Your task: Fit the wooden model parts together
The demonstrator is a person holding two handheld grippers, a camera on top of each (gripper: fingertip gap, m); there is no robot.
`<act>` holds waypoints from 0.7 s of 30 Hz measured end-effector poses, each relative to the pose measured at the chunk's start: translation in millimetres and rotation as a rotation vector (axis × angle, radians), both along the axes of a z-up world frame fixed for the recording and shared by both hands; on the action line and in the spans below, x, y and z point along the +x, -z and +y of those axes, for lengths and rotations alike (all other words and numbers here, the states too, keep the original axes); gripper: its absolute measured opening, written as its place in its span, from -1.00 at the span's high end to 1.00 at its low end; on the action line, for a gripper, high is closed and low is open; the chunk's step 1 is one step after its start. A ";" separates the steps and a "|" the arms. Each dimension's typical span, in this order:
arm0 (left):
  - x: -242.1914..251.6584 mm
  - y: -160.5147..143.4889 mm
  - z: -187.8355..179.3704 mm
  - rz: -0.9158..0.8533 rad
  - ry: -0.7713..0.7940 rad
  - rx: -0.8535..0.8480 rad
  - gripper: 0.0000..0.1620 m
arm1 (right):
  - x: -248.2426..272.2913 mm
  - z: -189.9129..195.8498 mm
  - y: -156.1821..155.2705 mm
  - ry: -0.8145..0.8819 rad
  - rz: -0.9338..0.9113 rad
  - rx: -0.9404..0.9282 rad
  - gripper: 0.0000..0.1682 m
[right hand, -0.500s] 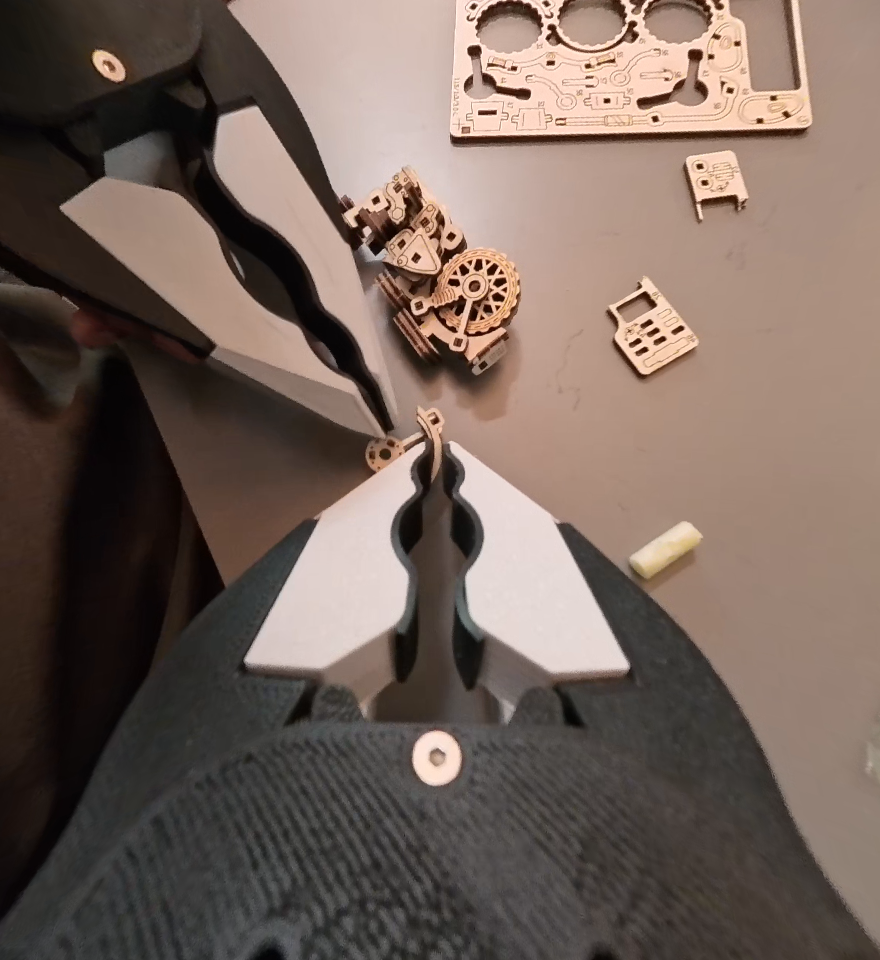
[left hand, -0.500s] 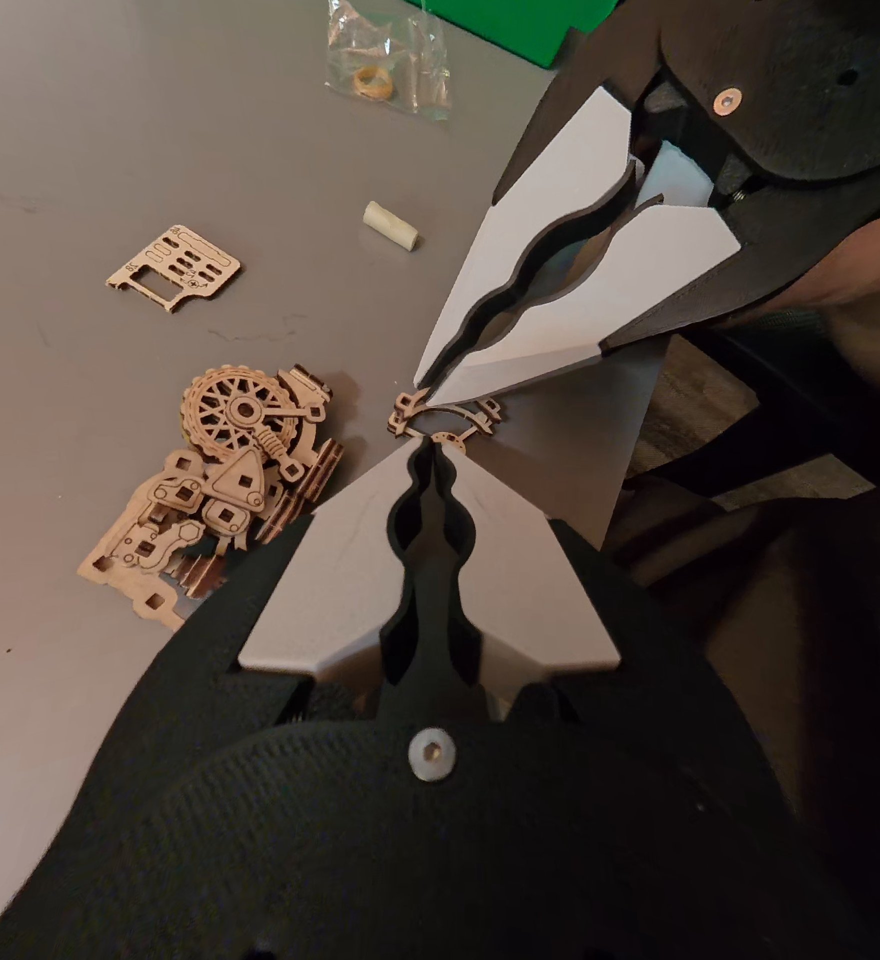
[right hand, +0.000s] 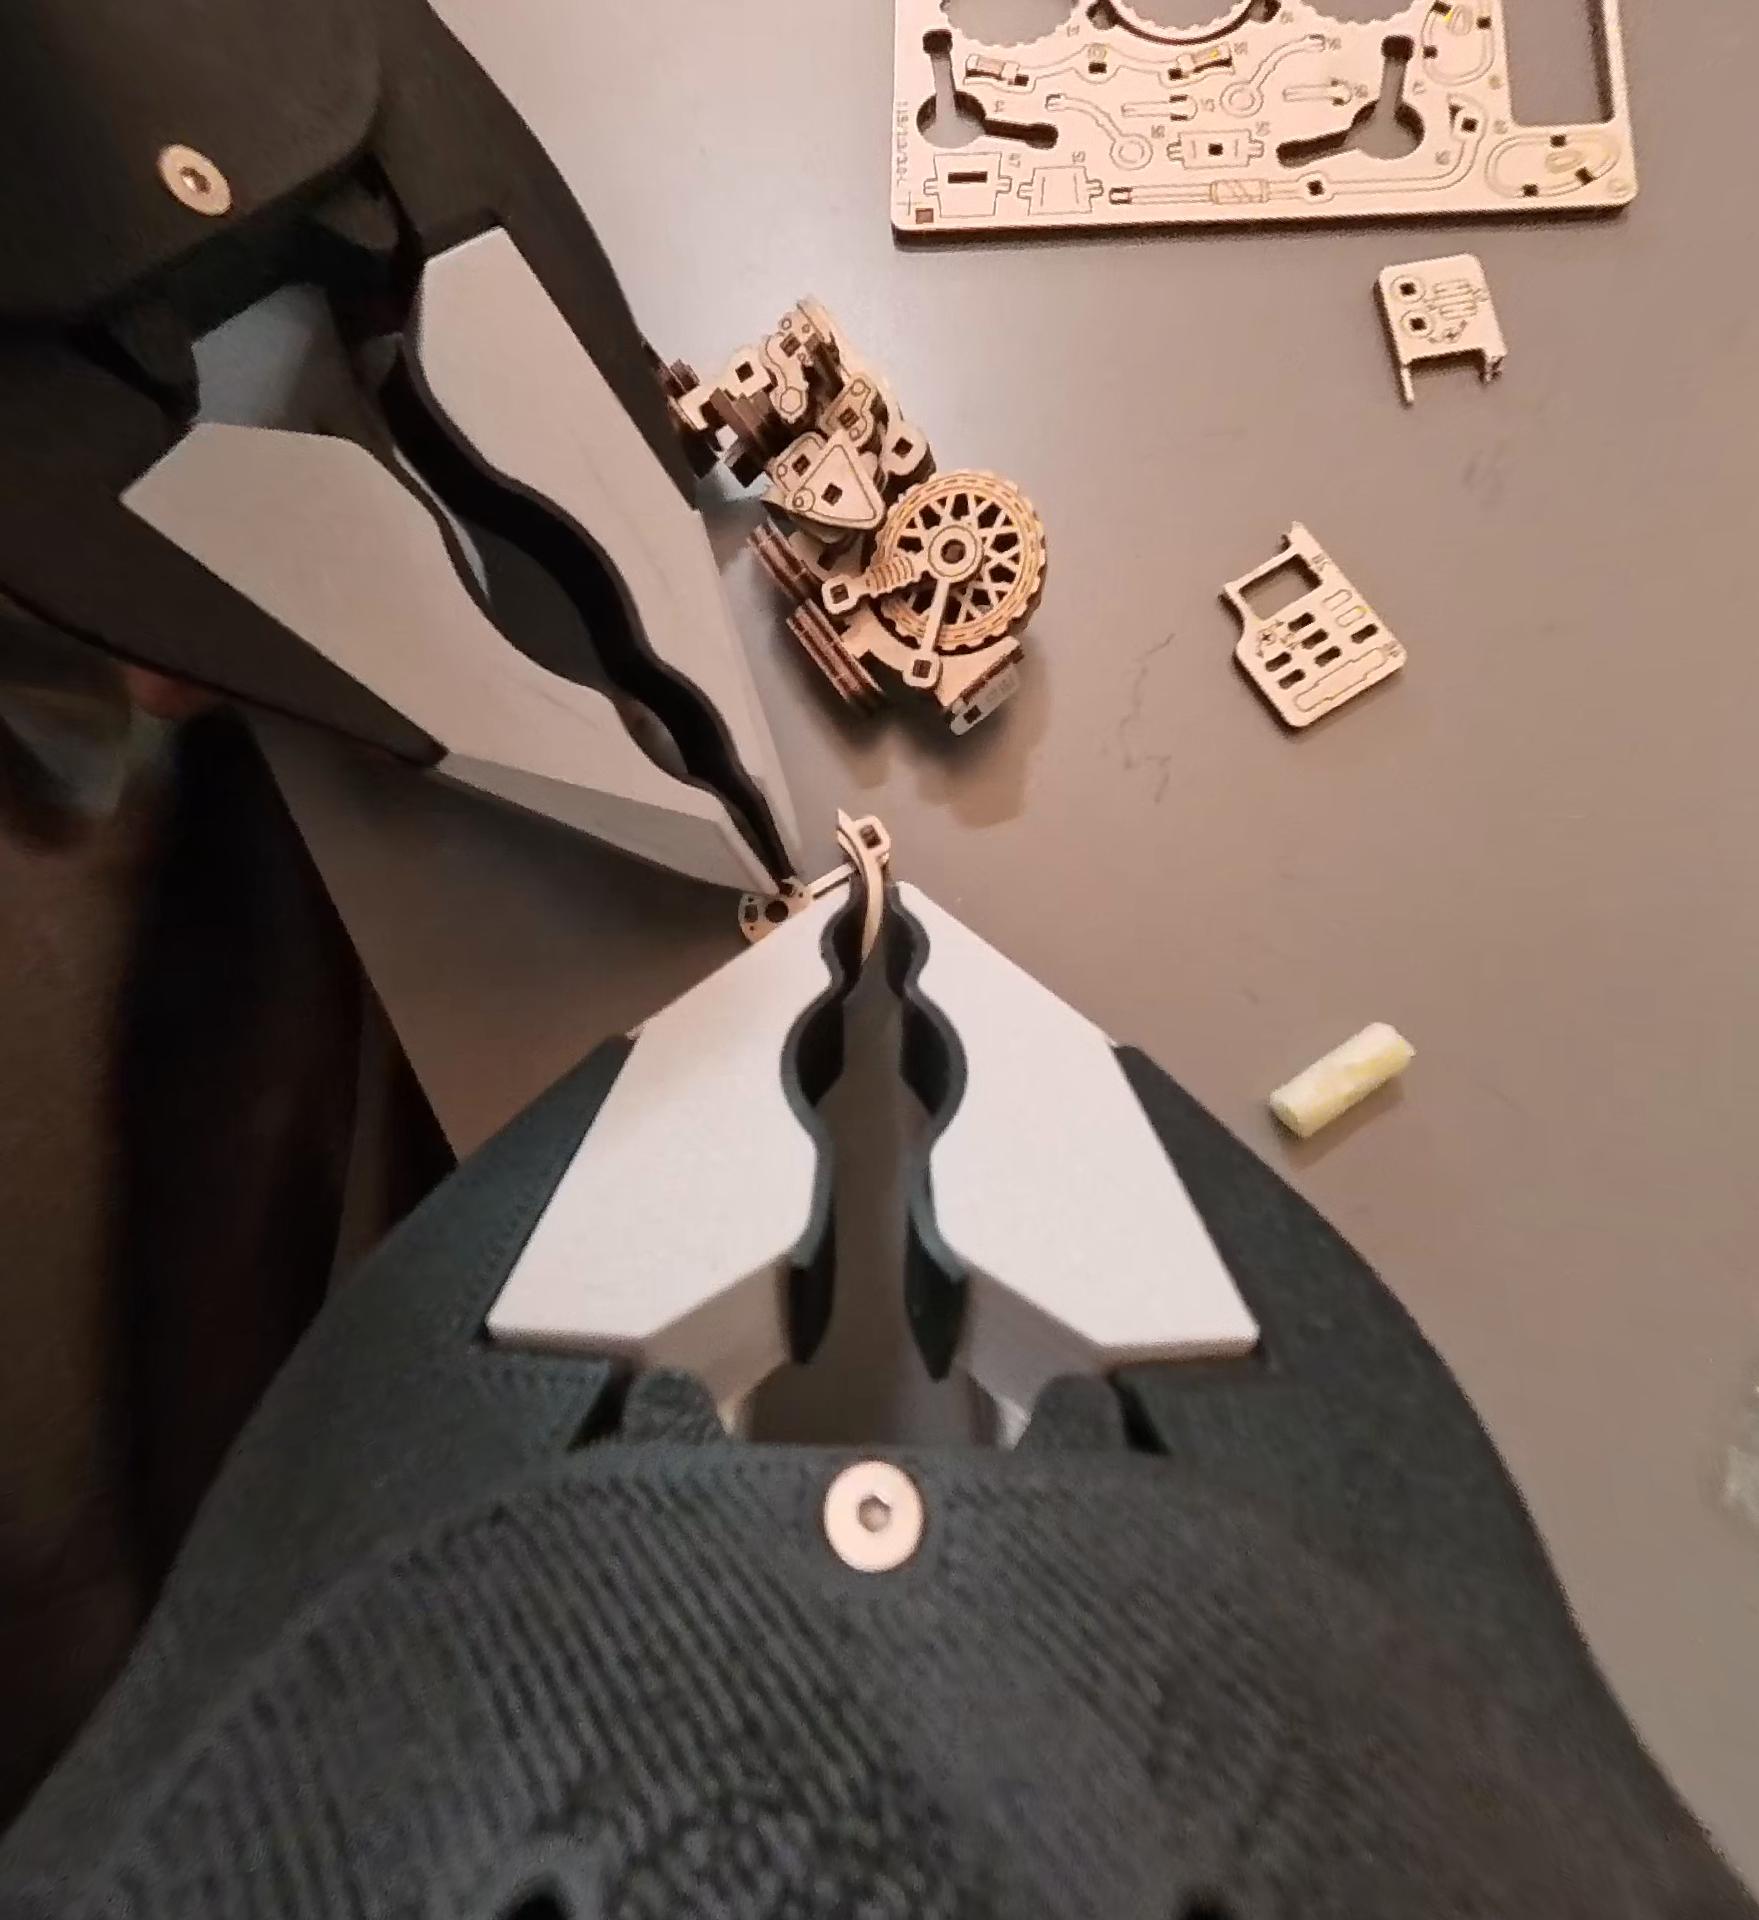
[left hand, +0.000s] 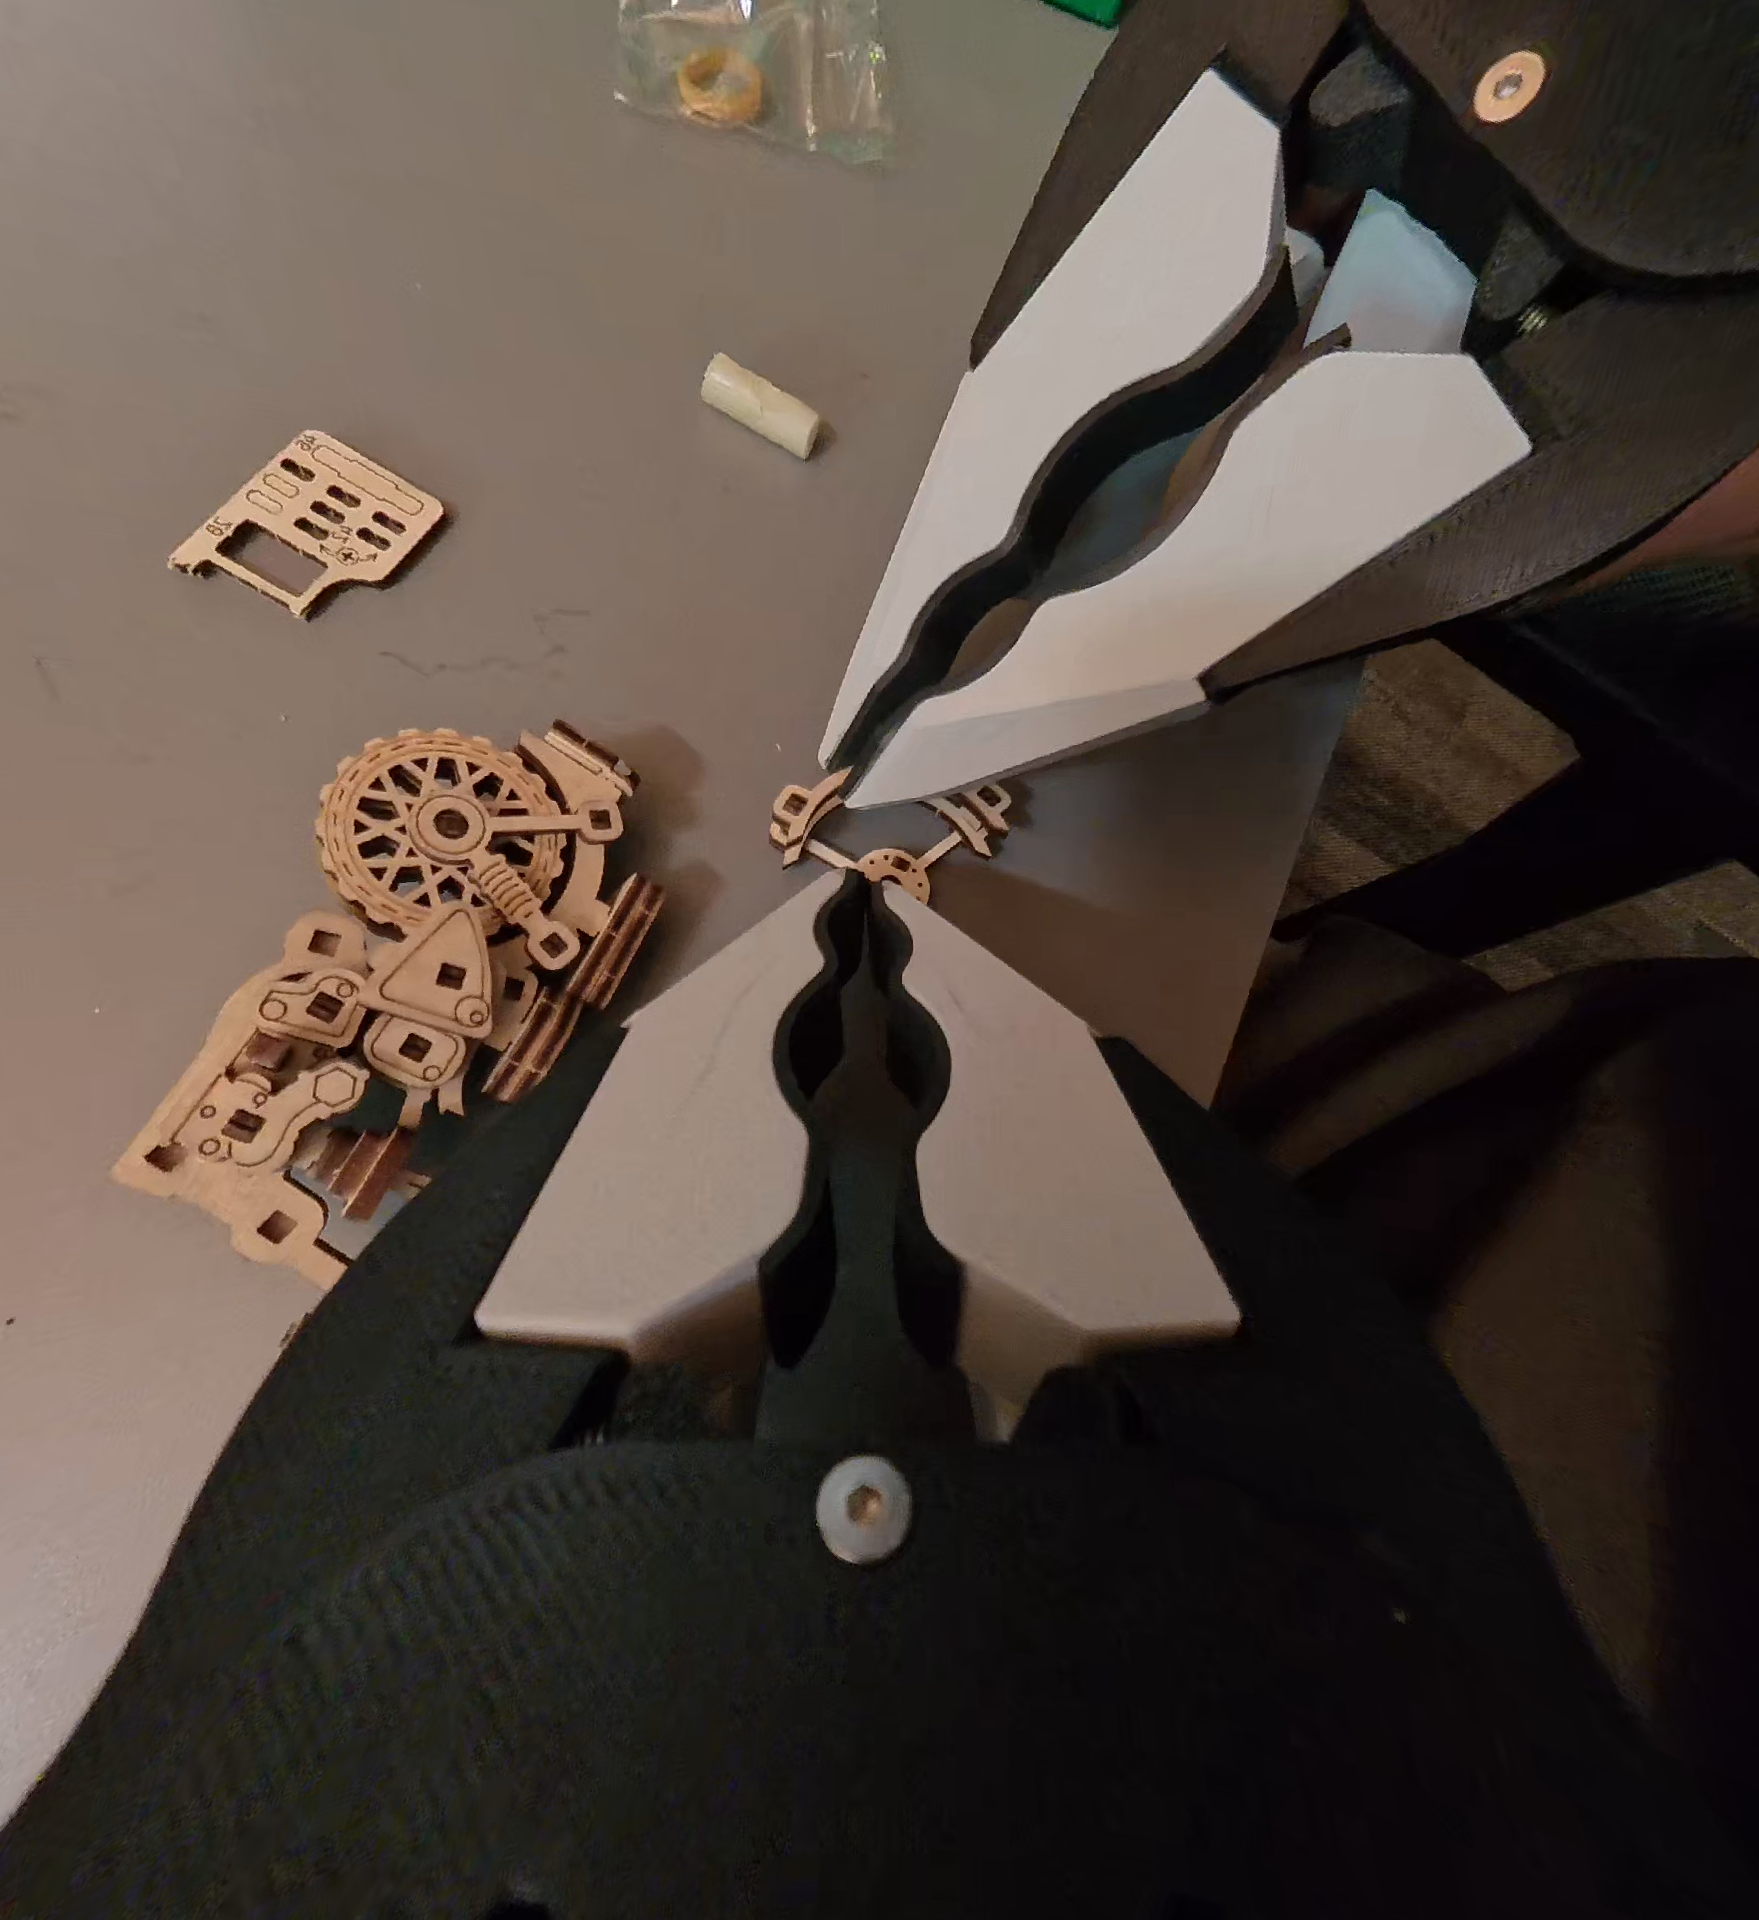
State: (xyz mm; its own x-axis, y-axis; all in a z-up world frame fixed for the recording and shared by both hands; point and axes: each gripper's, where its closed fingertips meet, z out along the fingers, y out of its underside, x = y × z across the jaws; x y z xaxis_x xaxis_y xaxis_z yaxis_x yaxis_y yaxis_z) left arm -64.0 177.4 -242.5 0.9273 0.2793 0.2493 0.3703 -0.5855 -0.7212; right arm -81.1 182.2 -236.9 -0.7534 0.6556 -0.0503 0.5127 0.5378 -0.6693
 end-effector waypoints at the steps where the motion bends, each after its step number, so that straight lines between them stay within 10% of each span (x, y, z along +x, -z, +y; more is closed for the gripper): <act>1: 0.0 0.0 0.1 -0.003 0.000 0.001 1.00 | 0.0 0.1 0.1 0.000 0.003 0.007 0.97; 21: -10.0 -16.2 -1.2 -0.004 -0.053 0.113 1.00 | -1.4 2.8 -12.8 -0.013 0.031 -0.058 0.82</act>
State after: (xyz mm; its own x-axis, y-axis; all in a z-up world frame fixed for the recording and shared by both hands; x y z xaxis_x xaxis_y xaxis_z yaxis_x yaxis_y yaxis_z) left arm -74.0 176.2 -226.3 0.9106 0.2983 0.2859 0.4021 -0.4802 -0.7796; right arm -82.5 185.0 -224.1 -0.7633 0.6428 -0.0646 0.4848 0.5039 -0.7149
